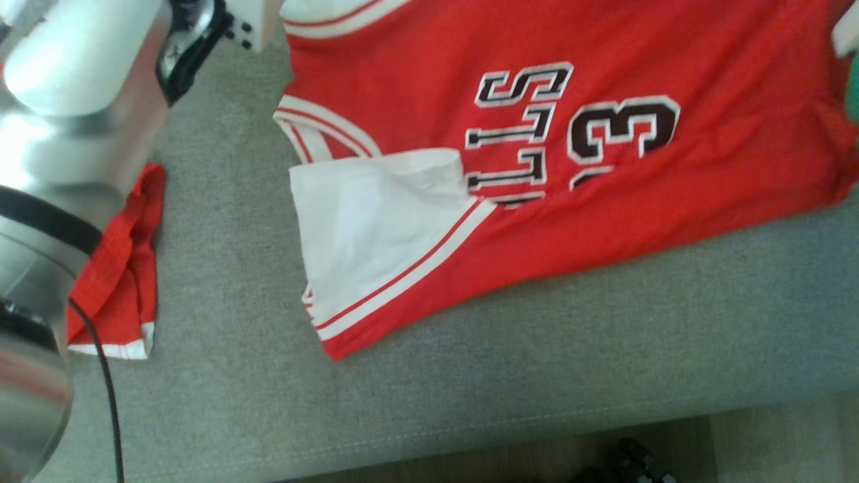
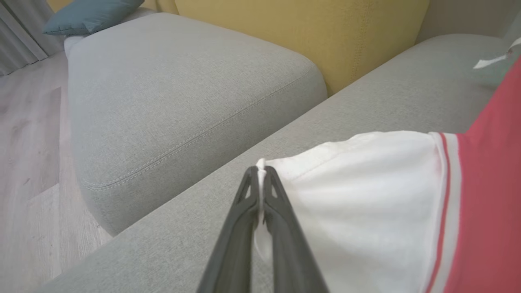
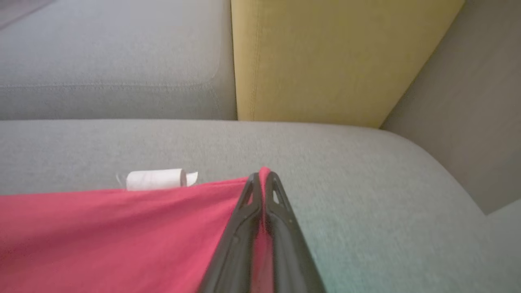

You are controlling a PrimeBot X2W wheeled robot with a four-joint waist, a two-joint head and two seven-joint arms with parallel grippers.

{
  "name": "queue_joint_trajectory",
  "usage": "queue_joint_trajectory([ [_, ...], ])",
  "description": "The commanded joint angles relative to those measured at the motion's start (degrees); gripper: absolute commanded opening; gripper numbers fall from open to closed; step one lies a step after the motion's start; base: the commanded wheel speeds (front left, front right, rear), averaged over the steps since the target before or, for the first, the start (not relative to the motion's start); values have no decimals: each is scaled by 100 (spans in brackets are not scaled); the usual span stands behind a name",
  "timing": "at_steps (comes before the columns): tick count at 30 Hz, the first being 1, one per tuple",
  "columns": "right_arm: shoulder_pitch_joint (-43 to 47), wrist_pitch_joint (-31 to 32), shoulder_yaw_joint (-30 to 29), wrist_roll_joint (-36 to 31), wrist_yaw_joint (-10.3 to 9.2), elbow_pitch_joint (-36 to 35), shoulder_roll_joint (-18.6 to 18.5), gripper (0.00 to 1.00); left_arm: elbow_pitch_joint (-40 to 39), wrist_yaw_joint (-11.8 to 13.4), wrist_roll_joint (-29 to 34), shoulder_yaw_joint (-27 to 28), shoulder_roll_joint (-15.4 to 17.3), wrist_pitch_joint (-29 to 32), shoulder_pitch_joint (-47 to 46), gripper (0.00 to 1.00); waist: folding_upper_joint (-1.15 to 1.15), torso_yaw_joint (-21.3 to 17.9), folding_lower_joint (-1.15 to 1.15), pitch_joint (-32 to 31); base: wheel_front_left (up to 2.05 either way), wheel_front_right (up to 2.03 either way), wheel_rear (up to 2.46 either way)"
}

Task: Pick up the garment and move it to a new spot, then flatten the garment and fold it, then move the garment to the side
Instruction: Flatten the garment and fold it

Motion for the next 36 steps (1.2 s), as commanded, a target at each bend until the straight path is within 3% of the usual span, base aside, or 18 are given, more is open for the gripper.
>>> queue_joint_trajectory([
  [1, -86, -109, -8, -38, -5, -81, -103, 0, -57, 82, -25, 249, 213, -78, -447, 0, 0, 22, 0, 31, 0, 0, 0],
  [12, -871, -905, -16, -272, -5, 519, 37, 0, 548, 545, 160, 454, 15, -683, -931, 0, 0, 112, 0, 196, 0, 0, 0],
  [22, -501, -1214, 321, 41, -5, 727, -2, 0, 349, 348, 304, 429, -103, -768, -490, 0, 0, 218, 0, -136, 0, 0, 0],
  [36, 633, -682, 1111, 1013, -5, 592, -501, 0, -1081, 262, 365, 145, 338, -674, 908, 0, 0, 456, 0, -1030, 0, 0, 0],
])
